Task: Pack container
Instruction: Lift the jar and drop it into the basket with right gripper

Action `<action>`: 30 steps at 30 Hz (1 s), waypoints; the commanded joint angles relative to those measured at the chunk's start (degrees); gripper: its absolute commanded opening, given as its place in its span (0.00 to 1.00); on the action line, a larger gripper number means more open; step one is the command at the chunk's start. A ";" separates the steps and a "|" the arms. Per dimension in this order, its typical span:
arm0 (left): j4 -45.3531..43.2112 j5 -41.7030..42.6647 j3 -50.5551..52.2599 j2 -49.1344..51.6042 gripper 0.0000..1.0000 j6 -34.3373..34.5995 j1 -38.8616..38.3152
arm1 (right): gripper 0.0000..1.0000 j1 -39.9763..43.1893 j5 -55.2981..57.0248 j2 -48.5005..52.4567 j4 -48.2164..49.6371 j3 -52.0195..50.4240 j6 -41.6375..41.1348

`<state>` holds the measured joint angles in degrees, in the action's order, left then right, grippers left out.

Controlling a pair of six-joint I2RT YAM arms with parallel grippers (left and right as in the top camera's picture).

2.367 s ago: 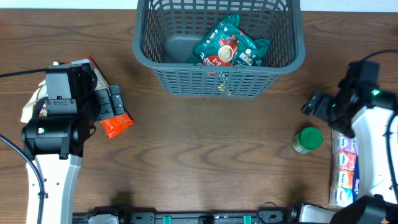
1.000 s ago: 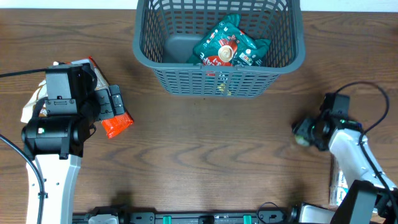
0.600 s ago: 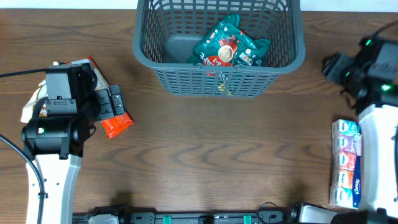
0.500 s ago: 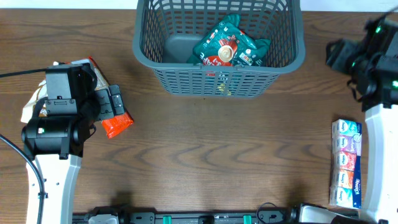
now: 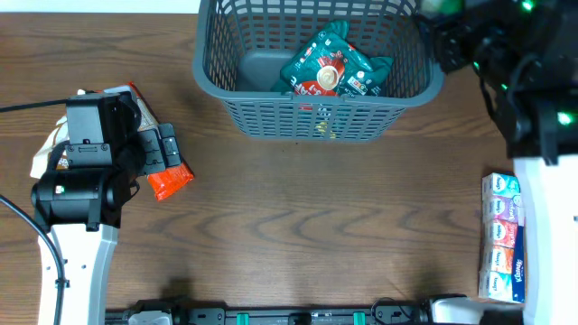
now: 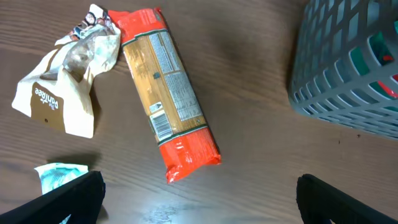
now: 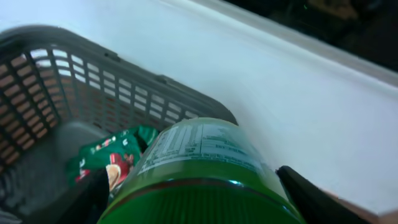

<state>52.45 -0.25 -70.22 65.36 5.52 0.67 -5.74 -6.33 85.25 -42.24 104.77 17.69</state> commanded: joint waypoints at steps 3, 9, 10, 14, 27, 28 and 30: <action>-0.02 -0.46 -1.11 -0.42 0.99 -1.44 0.28 | 0.01 -0.87 -0.70 9.75 2.95 0.50 1.79; 0.00 -0.46 -1.11 -0.42 0.99 -1.42 0.28 | 0.01 -2.99 -0.81 18.69 4.96 1.40 -1.49; 0.00 -0.46 -1.11 -0.42 0.99 -1.42 0.28 | 0.01 -3.34 -0.79 19.85 4.72 1.46 -1.86; 0.22 -0.46 -1.11 -0.42 0.99 -1.42 0.28 | 0.01 -3.98 -0.76 23.45 3.54 1.46 -3.37; 0.55 -0.46 -1.11 -0.42 0.99 -1.42 0.28 | 0.01 -3.89 -0.02 32.09 -1.29 1.46 -6.21; 0.68 -0.46 -1.11 -0.42 0.99 -1.42 0.28 | 0.01 -3.89 0.59 32.09 -1.03 1.44 -6.49; 0.85 -0.46 -1.11 -0.42 0.99 -1.42 0.28 | 0.01 -3.89 1.86 32.04 -0.57 1.49 -6.58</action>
<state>52.77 -0.25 -70.22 65.36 4.60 0.67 -9.45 -6.15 117.62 -43.38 104.95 12.71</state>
